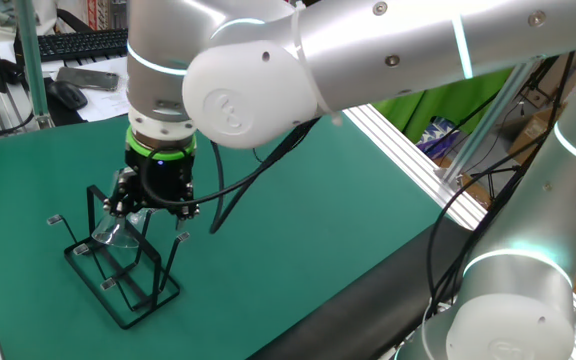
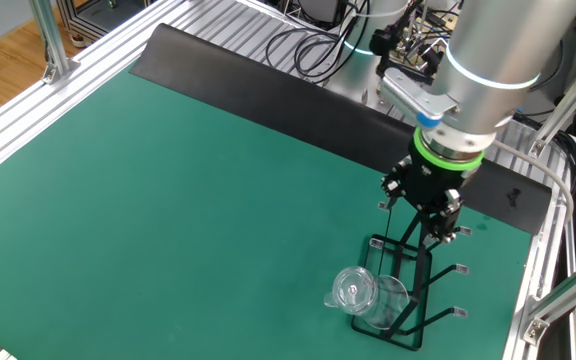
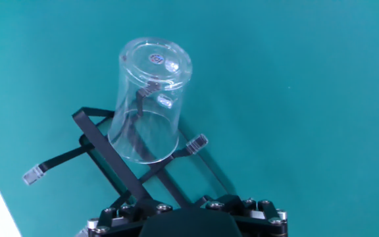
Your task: Take the cup off the cup rack
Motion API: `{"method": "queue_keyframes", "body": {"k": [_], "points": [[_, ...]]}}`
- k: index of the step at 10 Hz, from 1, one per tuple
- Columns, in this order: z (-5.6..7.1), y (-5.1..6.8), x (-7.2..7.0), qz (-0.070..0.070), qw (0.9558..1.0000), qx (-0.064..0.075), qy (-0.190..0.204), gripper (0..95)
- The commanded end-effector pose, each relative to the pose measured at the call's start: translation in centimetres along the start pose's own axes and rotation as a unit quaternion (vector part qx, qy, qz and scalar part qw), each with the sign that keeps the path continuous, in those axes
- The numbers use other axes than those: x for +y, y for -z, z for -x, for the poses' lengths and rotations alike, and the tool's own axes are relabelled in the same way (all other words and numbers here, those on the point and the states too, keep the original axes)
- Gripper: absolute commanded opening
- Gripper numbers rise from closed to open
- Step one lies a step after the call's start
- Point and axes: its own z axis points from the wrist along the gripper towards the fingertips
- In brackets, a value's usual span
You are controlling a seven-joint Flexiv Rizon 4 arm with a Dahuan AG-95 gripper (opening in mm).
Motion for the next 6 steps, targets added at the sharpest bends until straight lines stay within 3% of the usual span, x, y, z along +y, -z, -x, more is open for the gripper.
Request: {"method": "queue_keyframes", "body": {"k": [1, 3, 5, 6], "points": [[0.0, -0.1, 0.1, -0.015, 0.9998, -0.016, 0.000, 76.0], [0.8, 0.4, -0.1, -0.032, 0.9992, -0.021, 0.015, 76.0], [2.5, 1.2, -0.6, -0.017, 0.9997, -0.010, 0.016, 76.0], [2.8, 0.7, -0.4, -0.014, 0.9997, -0.008, 0.018, 76.0]]}}
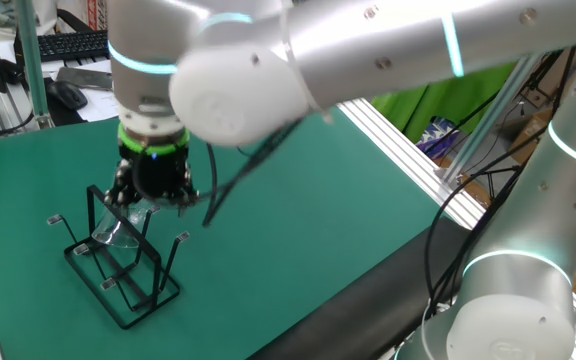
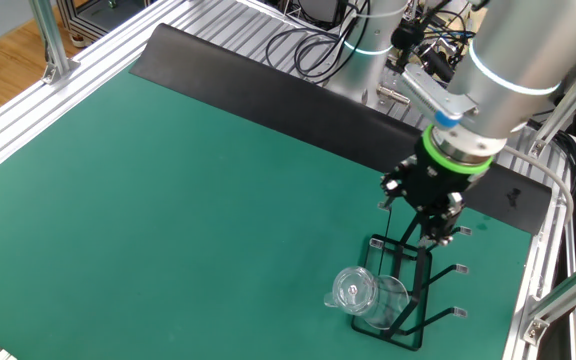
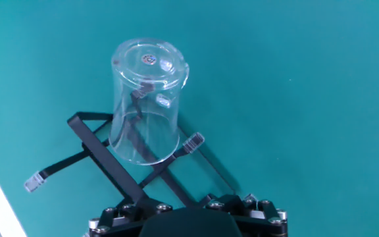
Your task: Take the cup off the cup rack
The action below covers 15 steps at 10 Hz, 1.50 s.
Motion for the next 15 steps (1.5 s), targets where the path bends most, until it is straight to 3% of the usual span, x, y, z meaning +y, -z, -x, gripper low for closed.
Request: {"method": "queue_keyframes", "body": {"k": [1, 5, 7, 9, 14, 15], "points": [[0.7, -0.8, 0.5, 0.023, 0.9996, 0.008, -0.013, 76.0], [1.3, -1.3, 0.7, 0.023, 0.9993, -0.007, -0.030, 76.0], [1.4, -1.4, 0.8, 0.035, 0.9982, -0.007, -0.047, 76.0], [1.7, -2.0, 1.3, 0.056, 0.9946, -0.007, -0.087, 76.0], [2.3, -3.2, 2.0, 0.065, 0.9919, -0.017, -0.107, 76.0], [2.7, -3.3, 2.2, 0.086, 0.9884, -0.020, -0.124, 76.0]]}}
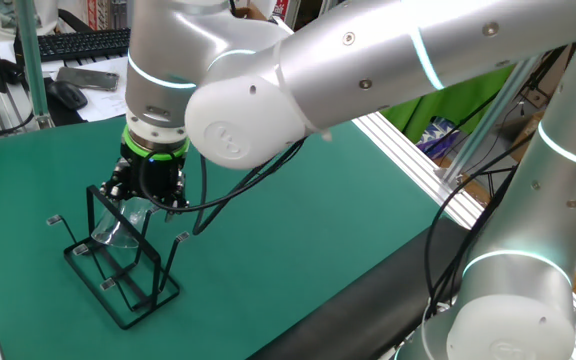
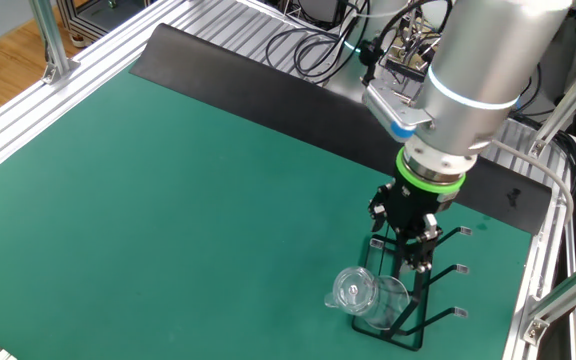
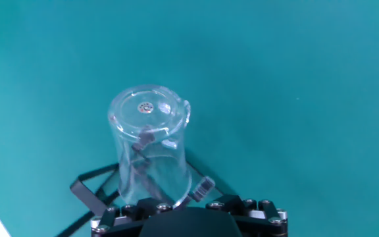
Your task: Take the cup off the cup rack
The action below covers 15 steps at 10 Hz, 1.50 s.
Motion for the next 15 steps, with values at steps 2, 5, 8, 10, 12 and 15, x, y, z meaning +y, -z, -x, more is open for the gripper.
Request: {"method": "queue_keyframes", "body": {"k": [2, 5, 8, 10, 12, 15], "points": [[0.9, -0.1, 0.2, 0.026, 0.9994, -0.004, -0.024, 76.0], [1.0, -0.9, 1.2, 0.030, 0.9988, -0.017, -0.035, 76.0], [1.0, -1.0, 2.2, 0.022, 0.9987, -0.023, -0.040, 76.0], [1.4, -1.1, 2.4, 0.022, 0.9987, -0.023, -0.039, 76.0], [2.1, -0.9, 2.4, 0.022, 0.9989, -0.022, -0.035, 76.0], [2.7, -0.6, 2.3, 0.020, 0.9992, -0.022, -0.025, 76.0]]}}
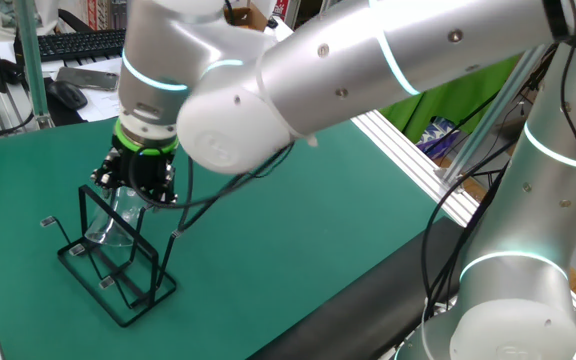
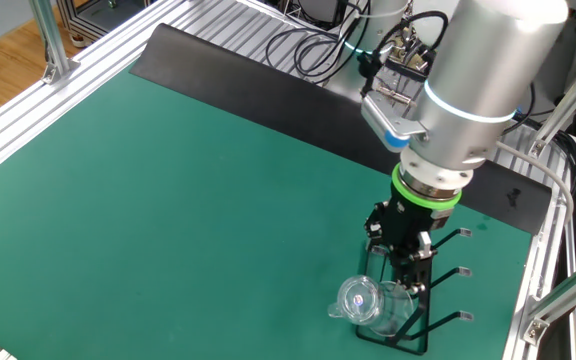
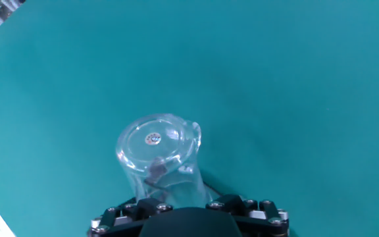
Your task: Take the cup off the cup rack
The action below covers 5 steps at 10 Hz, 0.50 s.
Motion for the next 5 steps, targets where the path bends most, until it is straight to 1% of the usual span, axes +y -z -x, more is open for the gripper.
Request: {"method": "queue_keyframes", "body": {"k": [1, 4, 5], "points": [[0.1, 0.0, 0.1, 0.001, 1.0000, -0.002, 0.003, 76.0], [0.9, 0.3, 0.2, -0.001, 0.9999, -0.001, 0.013, 76.0], [1.6, 0.6, 0.1, -0.001, 0.9998, 0.000, 0.020, 76.0]]}}
